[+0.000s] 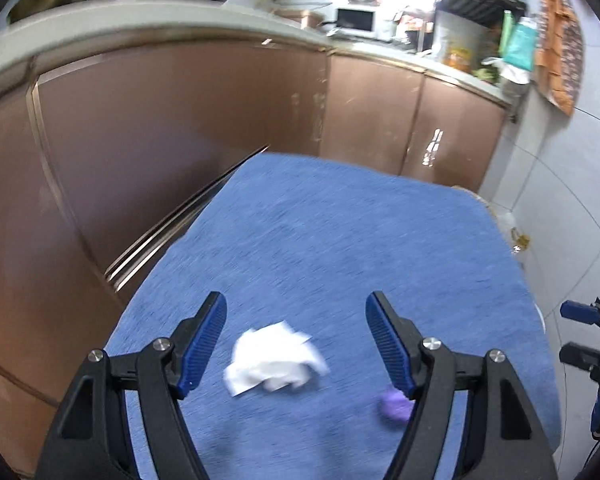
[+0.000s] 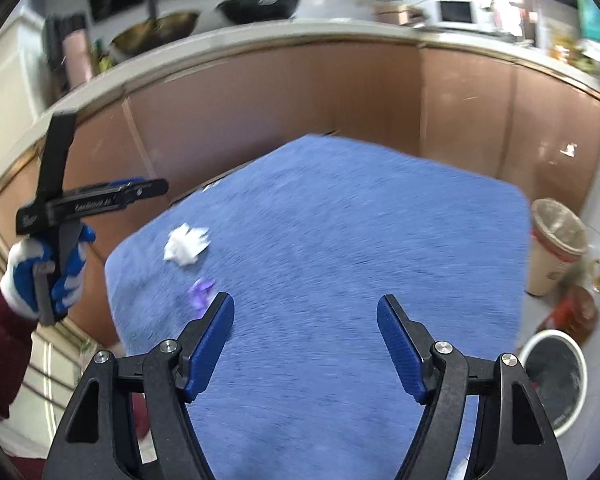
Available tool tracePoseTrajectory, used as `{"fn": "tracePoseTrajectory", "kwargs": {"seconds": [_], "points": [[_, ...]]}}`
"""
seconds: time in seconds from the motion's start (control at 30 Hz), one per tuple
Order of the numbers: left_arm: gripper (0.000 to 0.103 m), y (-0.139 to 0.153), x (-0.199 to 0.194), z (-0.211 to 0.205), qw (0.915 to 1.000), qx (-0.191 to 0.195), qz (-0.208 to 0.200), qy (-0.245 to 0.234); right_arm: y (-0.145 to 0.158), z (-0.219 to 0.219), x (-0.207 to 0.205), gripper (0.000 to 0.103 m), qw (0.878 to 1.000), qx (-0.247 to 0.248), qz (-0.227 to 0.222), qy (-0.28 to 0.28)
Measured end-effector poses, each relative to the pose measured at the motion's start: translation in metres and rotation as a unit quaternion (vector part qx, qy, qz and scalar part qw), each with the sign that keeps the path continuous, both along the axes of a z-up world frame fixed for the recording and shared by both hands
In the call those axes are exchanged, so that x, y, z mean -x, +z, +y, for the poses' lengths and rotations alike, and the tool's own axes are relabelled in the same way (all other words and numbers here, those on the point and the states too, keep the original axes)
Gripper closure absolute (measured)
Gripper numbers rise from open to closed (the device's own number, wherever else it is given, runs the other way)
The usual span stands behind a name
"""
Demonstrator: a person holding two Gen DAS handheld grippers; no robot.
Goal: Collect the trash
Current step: 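Move both tools back over the table toward the last tissue and purple wrapper, then grasp the white tissue with the left tool while the right tool grasps the purple wrapper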
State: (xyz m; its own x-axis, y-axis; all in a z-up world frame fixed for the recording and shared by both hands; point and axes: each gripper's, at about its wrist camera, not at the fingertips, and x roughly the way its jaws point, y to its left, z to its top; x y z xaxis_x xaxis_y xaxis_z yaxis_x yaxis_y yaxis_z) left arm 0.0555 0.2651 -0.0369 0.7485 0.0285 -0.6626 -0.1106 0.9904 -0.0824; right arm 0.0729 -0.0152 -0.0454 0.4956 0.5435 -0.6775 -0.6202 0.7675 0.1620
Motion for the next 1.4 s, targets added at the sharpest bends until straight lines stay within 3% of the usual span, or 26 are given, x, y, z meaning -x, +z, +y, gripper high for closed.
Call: {"fn": "tracePoseTrajectory", "kwargs": {"seconds": [0.13,0.33,0.43,0.6,0.73,0.8,0.87,0.93,1.17,1.4], "points": [[0.032,-0.028,0.0,0.017,0.9997,0.014,0.022,0.0,-0.02,0.043,0.0,0.03,0.999,0.017,0.018,0.046],[0.032,-0.056,-0.022,0.006,0.9982,0.004,0.051,-0.03,-0.047,0.088,-0.005,0.03,0.994,0.036,0.038,0.1],[0.032,-0.071,-0.03,0.009,0.9973,-0.004,0.068,-0.028,-0.059,0.105,-0.009,0.03,0.992,0.044,0.046,0.113],[0.033,-0.092,-0.036,0.013,0.9954,0.017,0.088,-0.035,-0.077,0.121,-0.013,0.032,0.989,0.059,0.058,0.121],[0.068,-0.101,-0.039,0.017,0.9939,0.041,0.096,-0.035,-0.086,0.118,-0.016,0.055,0.989,0.063,0.068,0.117],[0.078,-0.1,-0.039,0.018,0.9942,0.041,0.093,-0.033,-0.089,0.117,-0.017,0.065,0.989,0.06,0.07,0.116],[0.089,-0.099,-0.038,0.019,0.9939,0.049,0.092,-0.034,-0.091,0.115,-0.016,0.067,0.989,0.057,0.069,0.115],[0.091,-0.098,-0.037,0.017,0.9941,0.049,0.091,-0.033,-0.092,0.115,-0.014,0.068,0.989,0.057,0.066,0.117],[0.093,-0.077,-0.028,0.001,0.9952,0.041,0.079,-0.04,-0.08,0.093,-0.01,0.069,0.992,0.033,0.055,0.109],[0.093,-0.043,-0.035,-0.051,0.9941,0.016,0.065,-0.085,-0.053,0.024,-0.017,0.069,0.998,-0.012,0.036,0.047]]}}
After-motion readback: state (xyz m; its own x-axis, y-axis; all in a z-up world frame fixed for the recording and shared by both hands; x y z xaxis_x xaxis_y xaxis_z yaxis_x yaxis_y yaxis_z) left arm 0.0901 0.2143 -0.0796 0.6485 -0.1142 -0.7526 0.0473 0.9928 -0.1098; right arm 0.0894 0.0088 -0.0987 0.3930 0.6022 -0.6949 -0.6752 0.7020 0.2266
